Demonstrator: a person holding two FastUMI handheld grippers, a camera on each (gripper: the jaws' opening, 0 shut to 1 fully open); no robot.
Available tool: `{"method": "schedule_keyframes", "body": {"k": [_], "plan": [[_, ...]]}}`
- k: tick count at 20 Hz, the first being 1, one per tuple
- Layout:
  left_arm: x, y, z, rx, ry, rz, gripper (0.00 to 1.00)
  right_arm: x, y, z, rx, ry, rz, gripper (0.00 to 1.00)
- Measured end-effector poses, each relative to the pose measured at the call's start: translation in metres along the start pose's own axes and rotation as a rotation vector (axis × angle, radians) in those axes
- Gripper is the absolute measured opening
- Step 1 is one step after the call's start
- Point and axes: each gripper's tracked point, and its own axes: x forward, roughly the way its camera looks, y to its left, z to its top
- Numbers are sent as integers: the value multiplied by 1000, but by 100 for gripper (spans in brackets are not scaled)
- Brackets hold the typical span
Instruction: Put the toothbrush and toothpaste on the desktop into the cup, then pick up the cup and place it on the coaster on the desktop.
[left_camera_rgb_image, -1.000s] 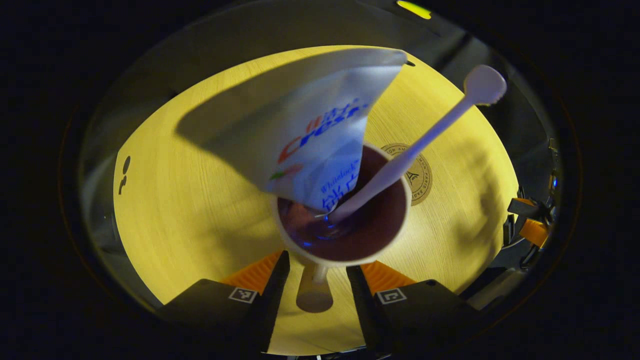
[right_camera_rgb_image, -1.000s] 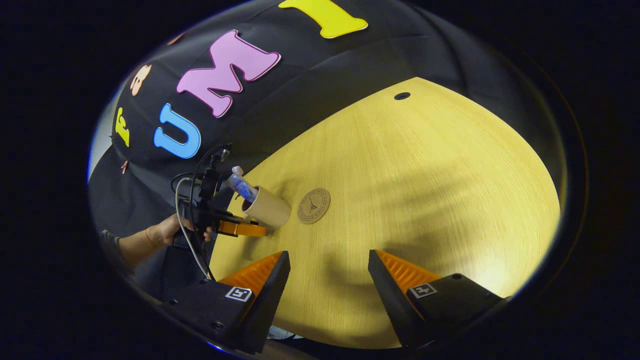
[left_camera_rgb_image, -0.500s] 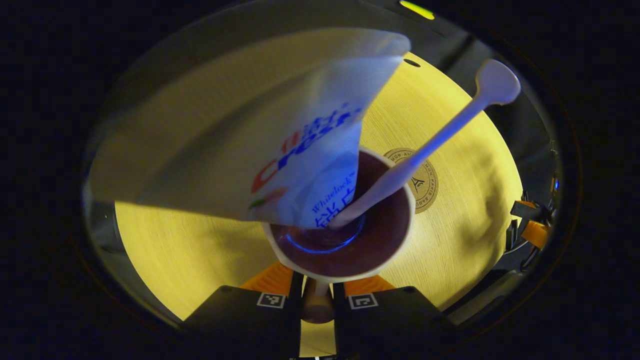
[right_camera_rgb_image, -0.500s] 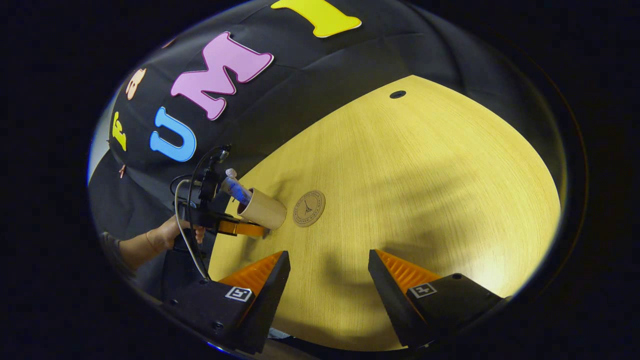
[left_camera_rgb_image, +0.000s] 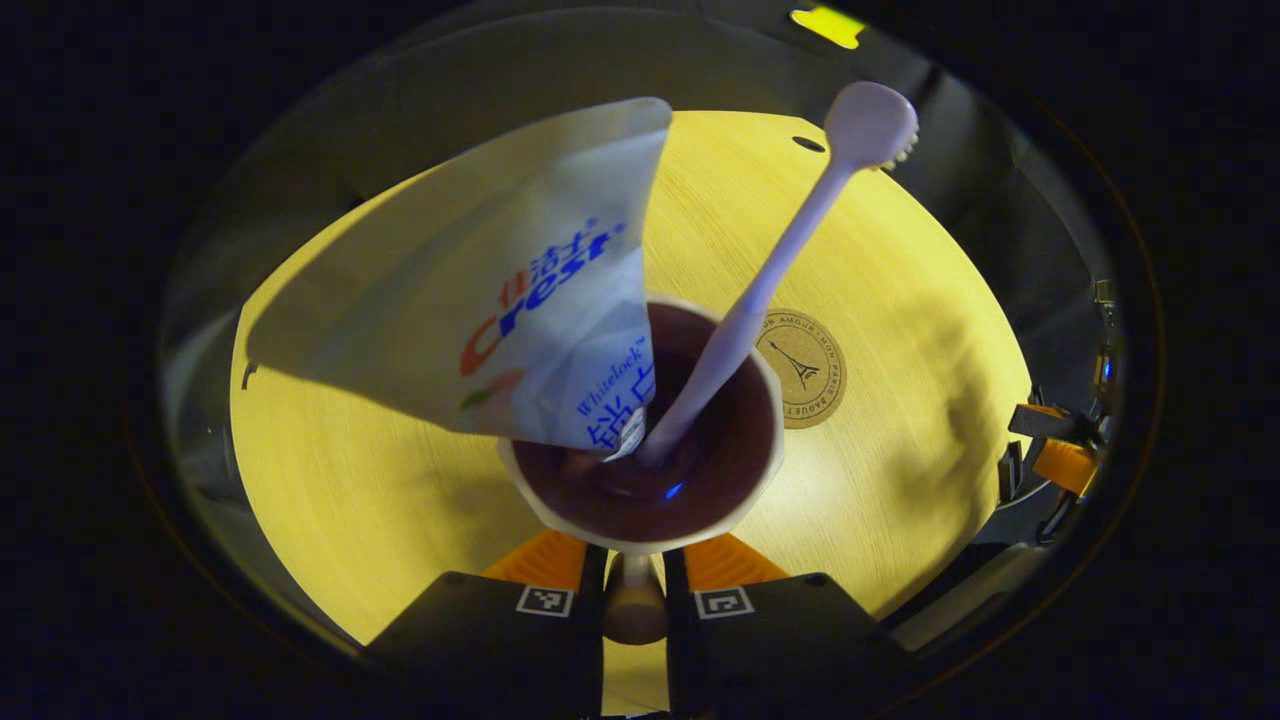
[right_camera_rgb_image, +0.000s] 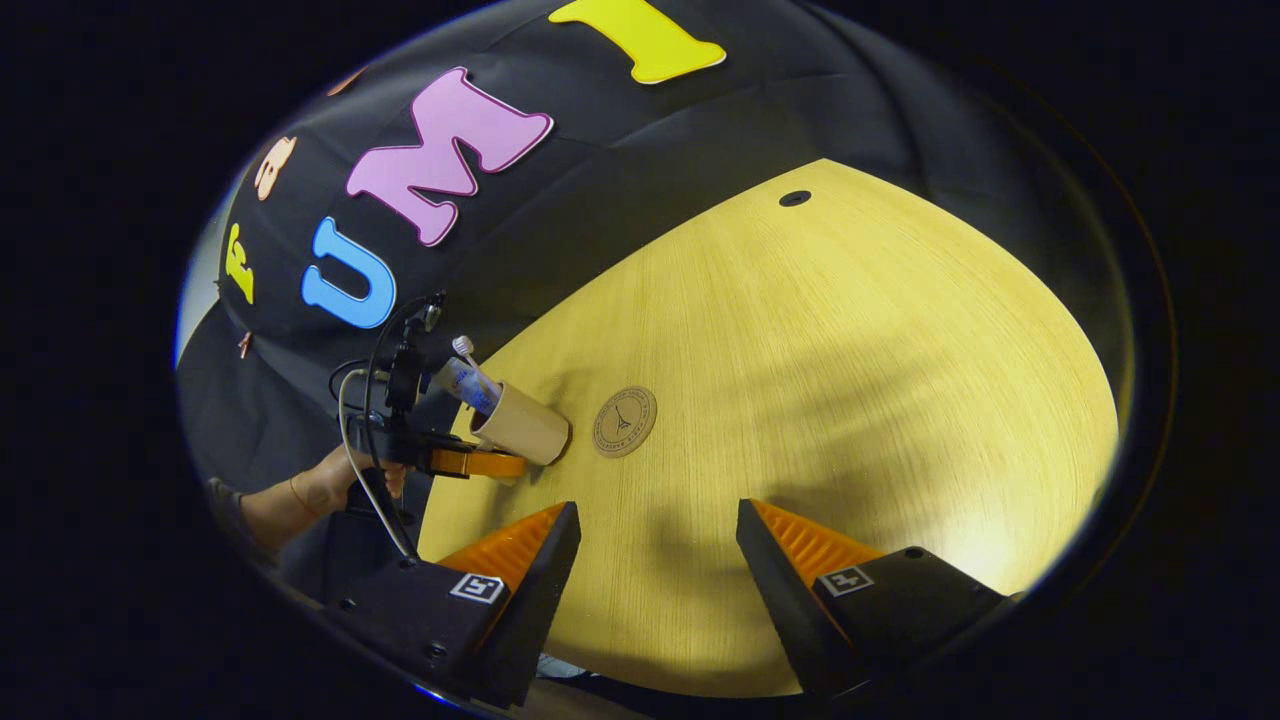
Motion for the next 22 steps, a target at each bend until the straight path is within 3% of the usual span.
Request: {"method": "schedule_keyframes", "body": {"k": [1,2,4,5,8,14,15,18,19,22], "plan": [[-2,-1,0,-1,-4,0,29,-2,1,1,0,-5,1,96],[-6,-2,0,-1,-10,1,34,-5,1,0,-3,-9,-1,96],[-14,-5,2,11,-20,5,34,-9,1,0,-5,-16,-1,96],[-17,-7,3,21,-24,6,29,-12,0,0,-5,-20,-2,96],[-21,-19,7,32,-35,1,29,-19,-6,1,11,-29,-7,96],[-18,-47,19,56,-38,-14,30,-37,-26,3,39,-63,-27,96],[-17,-51,22,67,-39,-14,34,-39,-30,3,44,-66,-32,96],[-13,-69,30,96,-37,-21,29,-48,-42,3,67,-77,-46,96],[-11,-73,32,104,-37,-24,34,-49,-45,4,71,-81,-49,97],[-5,-86,39,129,-36,-26,24,-56,-55,5,82,-91,-62,96]]}}
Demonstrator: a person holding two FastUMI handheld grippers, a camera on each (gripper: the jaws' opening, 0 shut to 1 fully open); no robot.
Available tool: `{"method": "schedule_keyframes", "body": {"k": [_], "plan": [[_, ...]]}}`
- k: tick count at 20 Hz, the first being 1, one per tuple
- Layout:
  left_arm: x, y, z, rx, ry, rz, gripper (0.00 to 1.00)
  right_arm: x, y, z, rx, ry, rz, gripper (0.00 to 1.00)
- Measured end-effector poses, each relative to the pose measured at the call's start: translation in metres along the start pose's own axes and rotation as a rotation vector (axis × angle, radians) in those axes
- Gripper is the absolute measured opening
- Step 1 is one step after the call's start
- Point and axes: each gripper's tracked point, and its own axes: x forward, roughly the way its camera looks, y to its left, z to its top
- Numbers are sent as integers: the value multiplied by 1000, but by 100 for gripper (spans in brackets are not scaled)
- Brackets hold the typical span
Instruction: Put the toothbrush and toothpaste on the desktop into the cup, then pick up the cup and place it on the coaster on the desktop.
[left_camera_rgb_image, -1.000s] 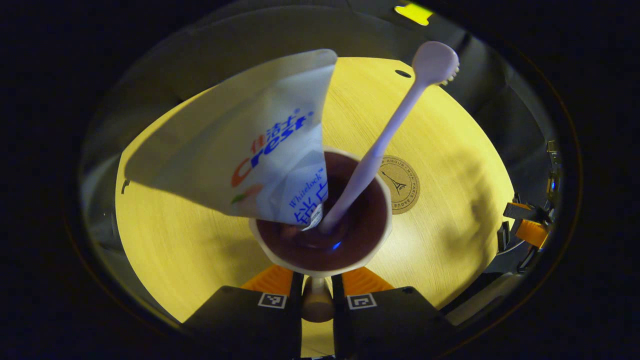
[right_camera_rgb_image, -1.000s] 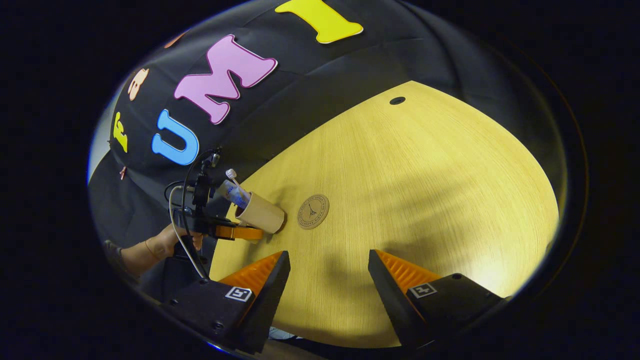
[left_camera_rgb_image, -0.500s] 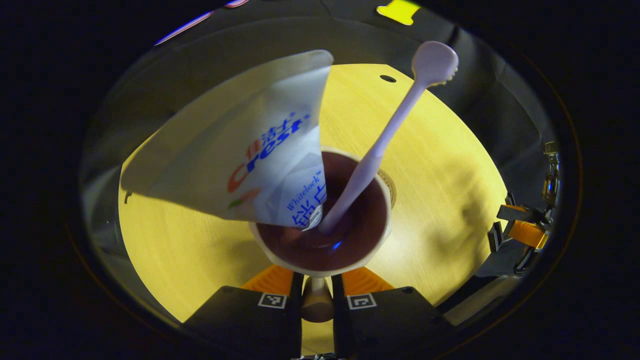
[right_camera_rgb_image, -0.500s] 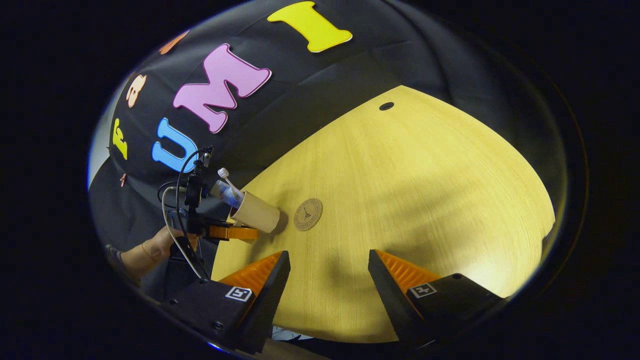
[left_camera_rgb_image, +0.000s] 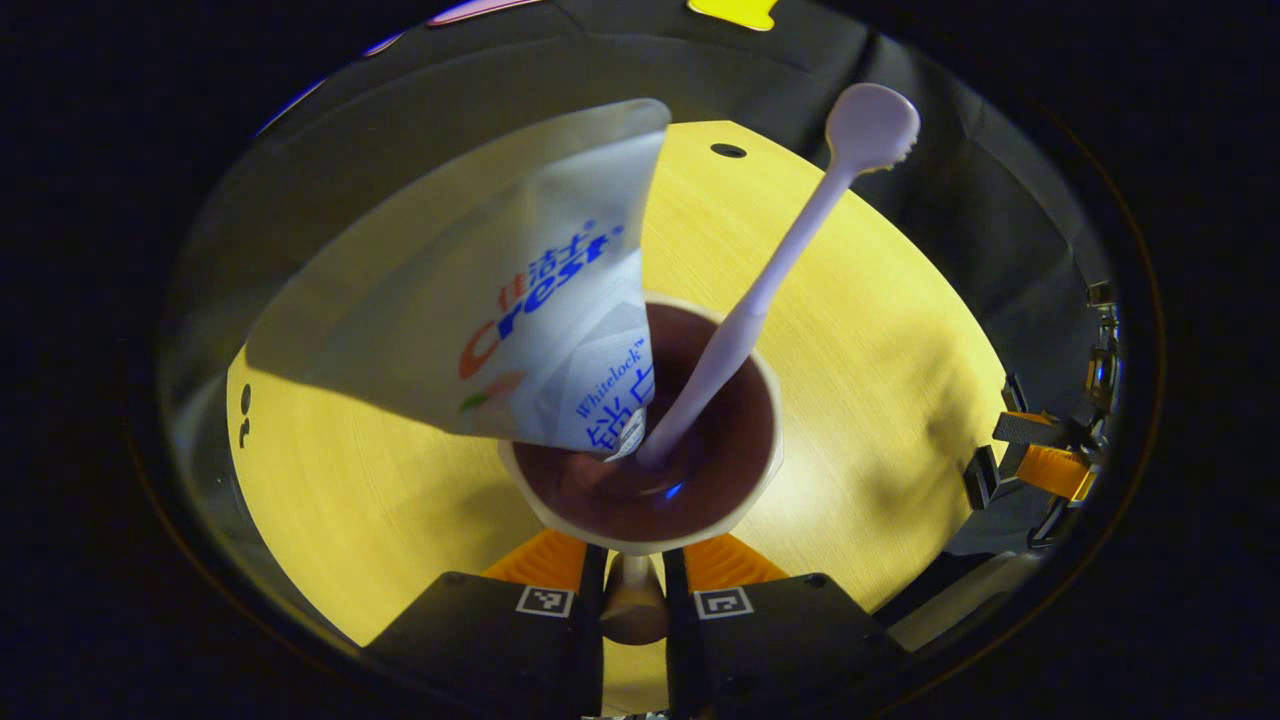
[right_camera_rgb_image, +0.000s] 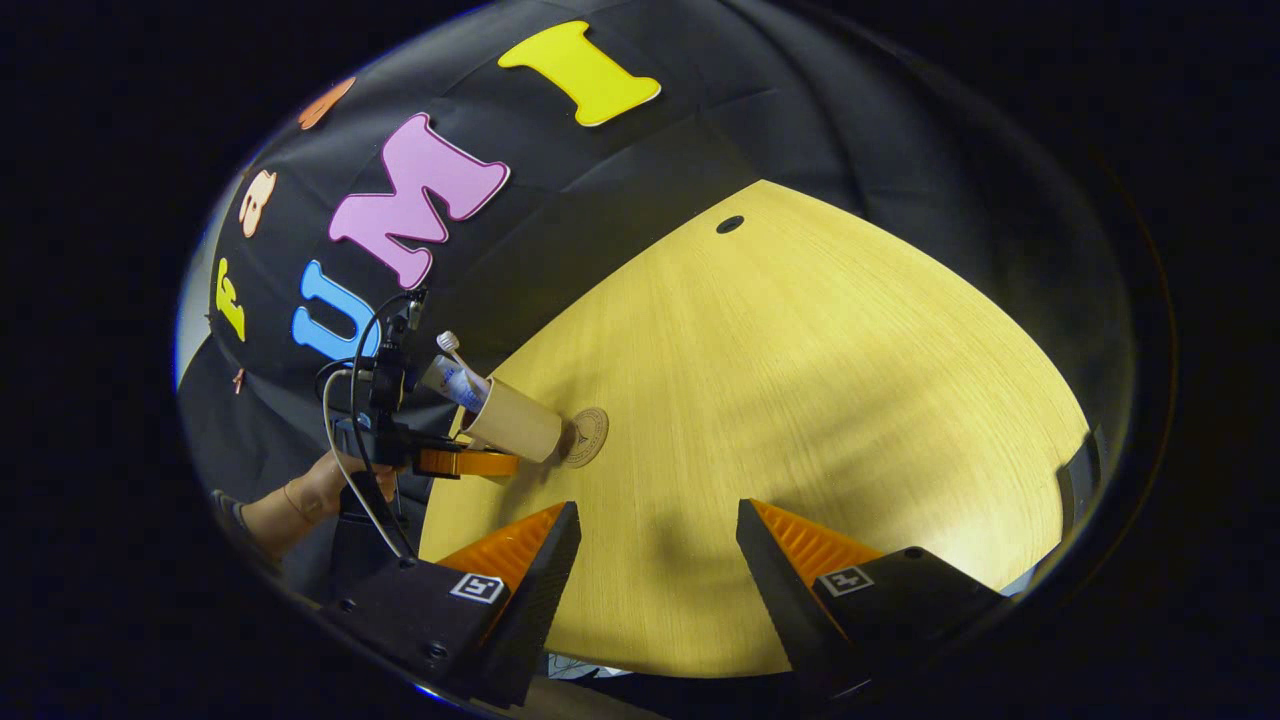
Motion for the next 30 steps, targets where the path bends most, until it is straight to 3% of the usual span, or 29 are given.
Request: {"method": "schedule_keyframes", "body": {"k": [5,6,23,25,27,28,30], "plan": [[13,-15,10,38,11,-3,34,-9,-15,-1,21,-12,-19,97],[15,-17,11,43,14,-2,29,-10,-17,0,25,-14,-22,96],[35,-22,9,53,45,0,31,-12,-32,-1,47,-10,-34,97],[34,-22,11,59,40,-6,40,-11,-31,-2,47,-8,-33,96],[31,-23,10,59,42,-11,59,-10,-29,-2,45,-5,-30,97],[29,-25,10,55,38,-15,74,-10,-28,-2,43,-5,-29,96],[22,-24,9,48,26,-19,75,-9,-26,-3,41,-3,-25,96]]}}
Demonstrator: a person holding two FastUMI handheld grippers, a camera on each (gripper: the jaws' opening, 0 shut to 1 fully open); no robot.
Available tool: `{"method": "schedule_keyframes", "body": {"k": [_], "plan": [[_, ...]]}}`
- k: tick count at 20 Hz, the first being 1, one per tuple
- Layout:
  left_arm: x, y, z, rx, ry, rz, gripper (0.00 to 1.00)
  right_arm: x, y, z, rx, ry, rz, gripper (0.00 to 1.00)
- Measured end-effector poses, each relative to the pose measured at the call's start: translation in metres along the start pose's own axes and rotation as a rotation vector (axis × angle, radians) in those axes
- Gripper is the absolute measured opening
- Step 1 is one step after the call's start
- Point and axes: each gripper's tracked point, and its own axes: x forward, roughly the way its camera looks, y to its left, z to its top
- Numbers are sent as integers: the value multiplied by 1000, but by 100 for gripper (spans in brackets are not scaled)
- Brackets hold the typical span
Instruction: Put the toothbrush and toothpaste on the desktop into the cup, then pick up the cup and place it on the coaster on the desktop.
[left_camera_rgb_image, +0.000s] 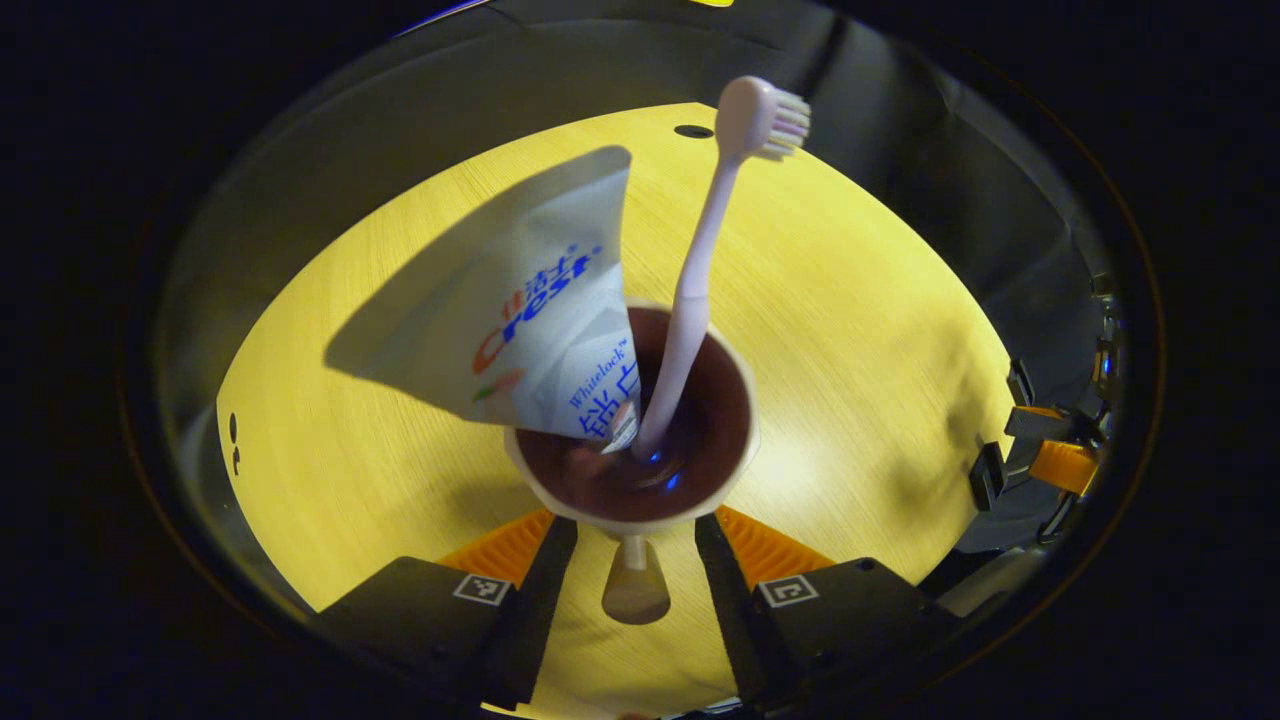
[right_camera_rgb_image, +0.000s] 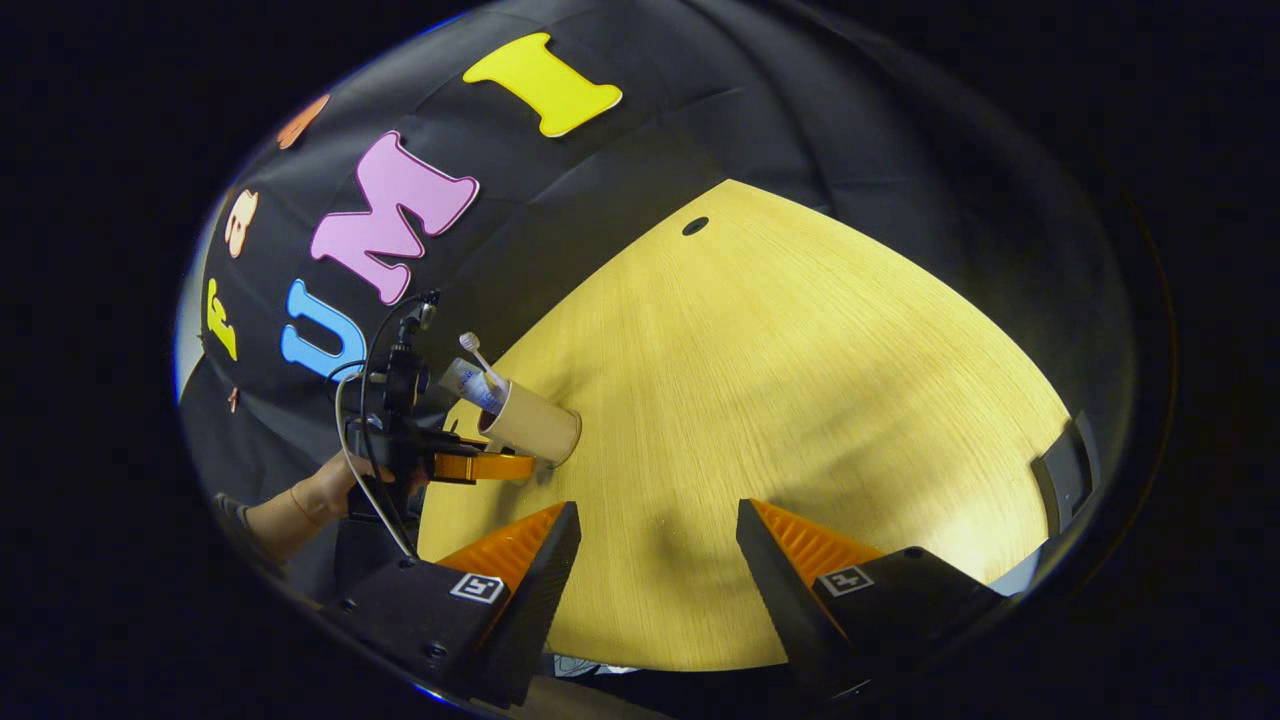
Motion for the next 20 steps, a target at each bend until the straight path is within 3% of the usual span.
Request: {"method": "schedule_keyframes", "body": {"k": [10,20], "plan": [[-60,2,-4,-16,-152,23,74,5,32,-6,-37,8,32,96],[-142,16,-50,-187,-363,-16,74,14,104,-34,-115,55,93,96]]}}
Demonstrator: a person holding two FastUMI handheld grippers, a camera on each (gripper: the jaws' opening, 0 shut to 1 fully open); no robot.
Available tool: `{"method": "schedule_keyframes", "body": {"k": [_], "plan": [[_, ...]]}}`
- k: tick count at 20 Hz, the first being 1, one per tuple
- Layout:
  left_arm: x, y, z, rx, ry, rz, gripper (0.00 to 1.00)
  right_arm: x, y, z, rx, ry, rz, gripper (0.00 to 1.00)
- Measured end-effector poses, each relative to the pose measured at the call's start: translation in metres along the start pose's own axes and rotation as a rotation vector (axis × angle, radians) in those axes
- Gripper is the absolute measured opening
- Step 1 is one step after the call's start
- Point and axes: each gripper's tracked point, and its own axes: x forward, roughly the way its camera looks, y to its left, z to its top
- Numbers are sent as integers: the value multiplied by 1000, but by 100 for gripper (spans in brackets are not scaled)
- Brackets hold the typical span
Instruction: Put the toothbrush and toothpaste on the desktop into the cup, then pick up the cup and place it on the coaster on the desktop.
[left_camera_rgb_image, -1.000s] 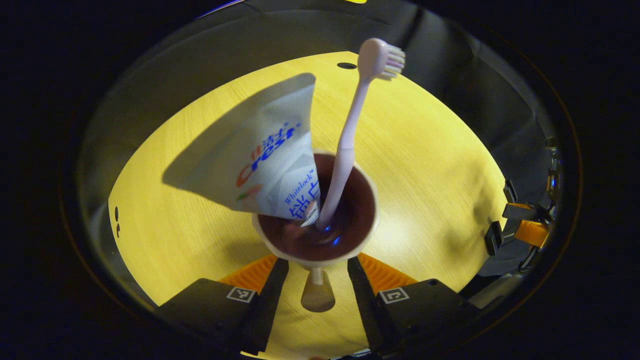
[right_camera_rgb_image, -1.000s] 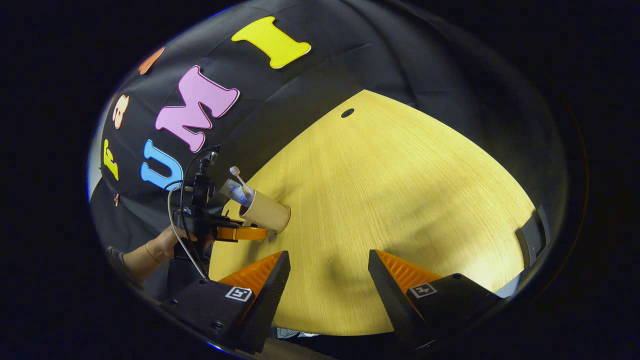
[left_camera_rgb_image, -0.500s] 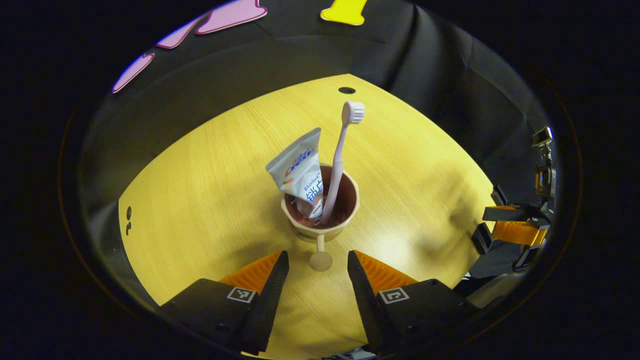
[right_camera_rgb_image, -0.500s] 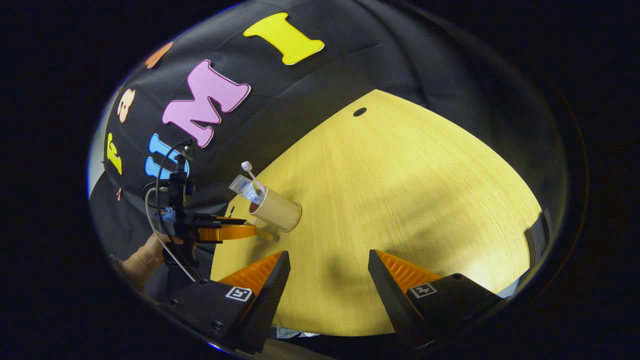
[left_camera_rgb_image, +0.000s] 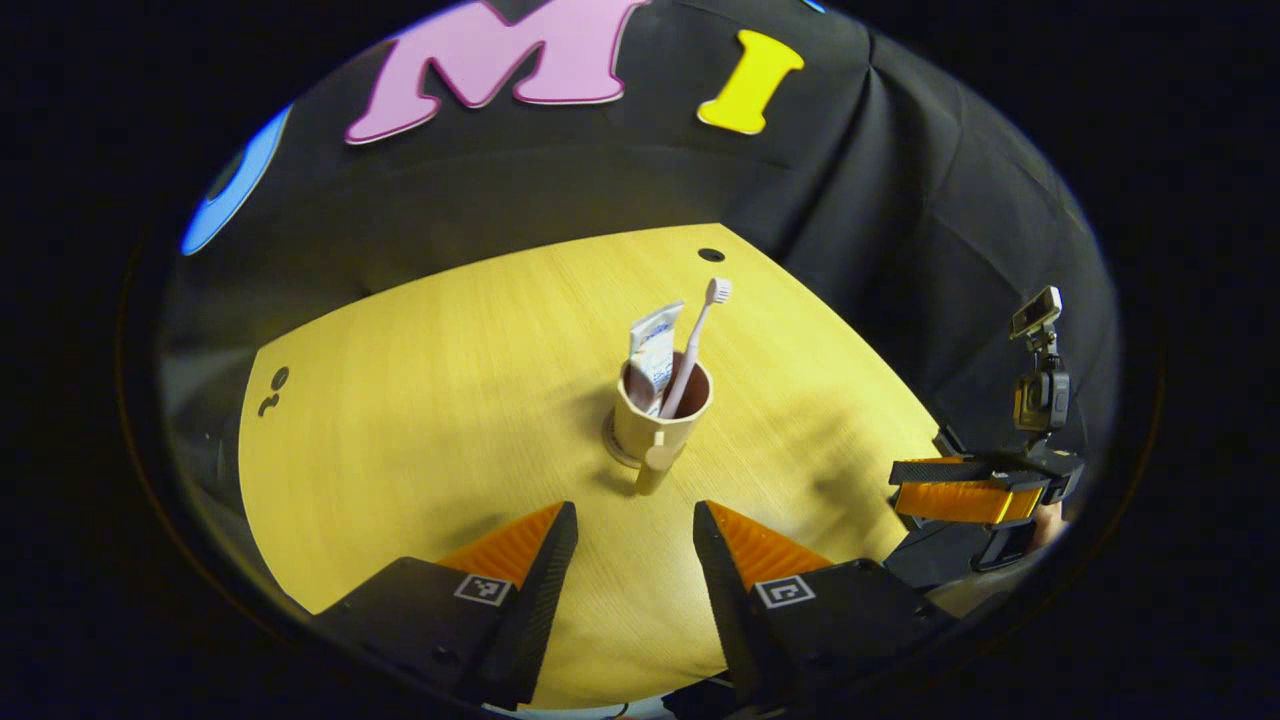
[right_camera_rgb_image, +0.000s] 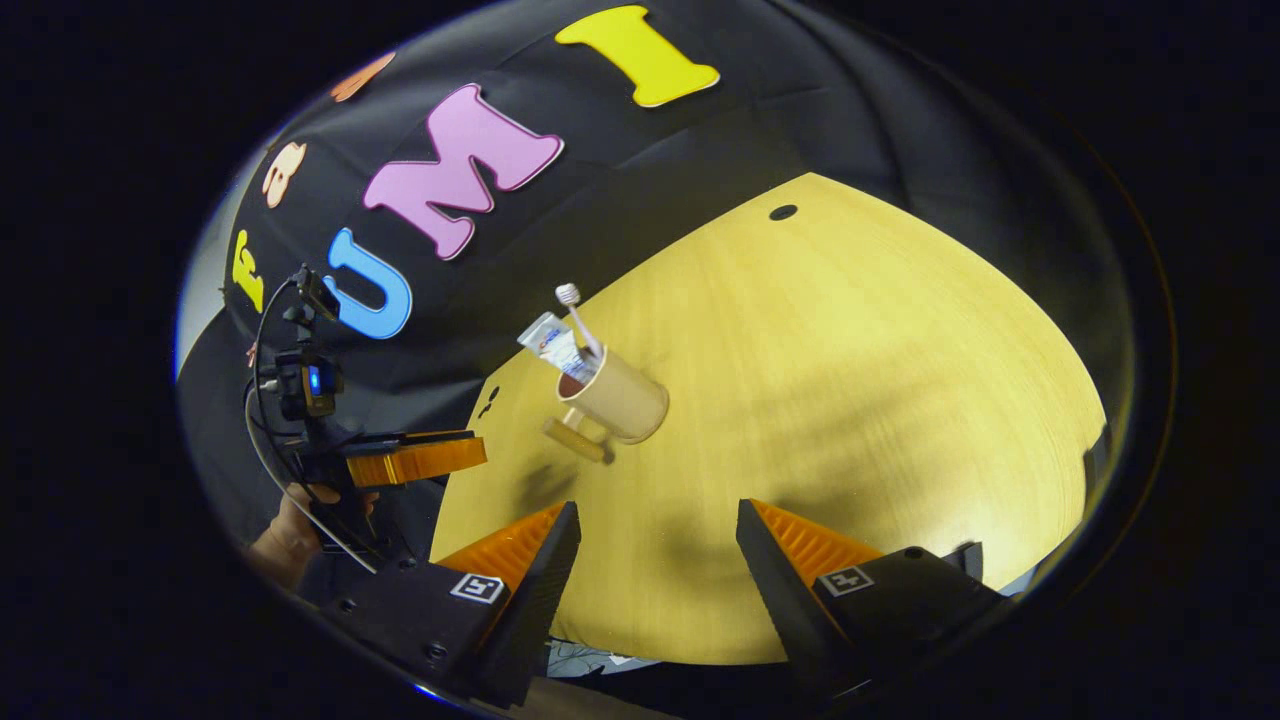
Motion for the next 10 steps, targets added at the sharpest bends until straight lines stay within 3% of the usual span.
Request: {"method": "schedule_keyframes", "body": {"k": [10], "plan": [[-75,50,-59,-163,-73,60,72,14,67,-14,-108,40,37,96]]}}
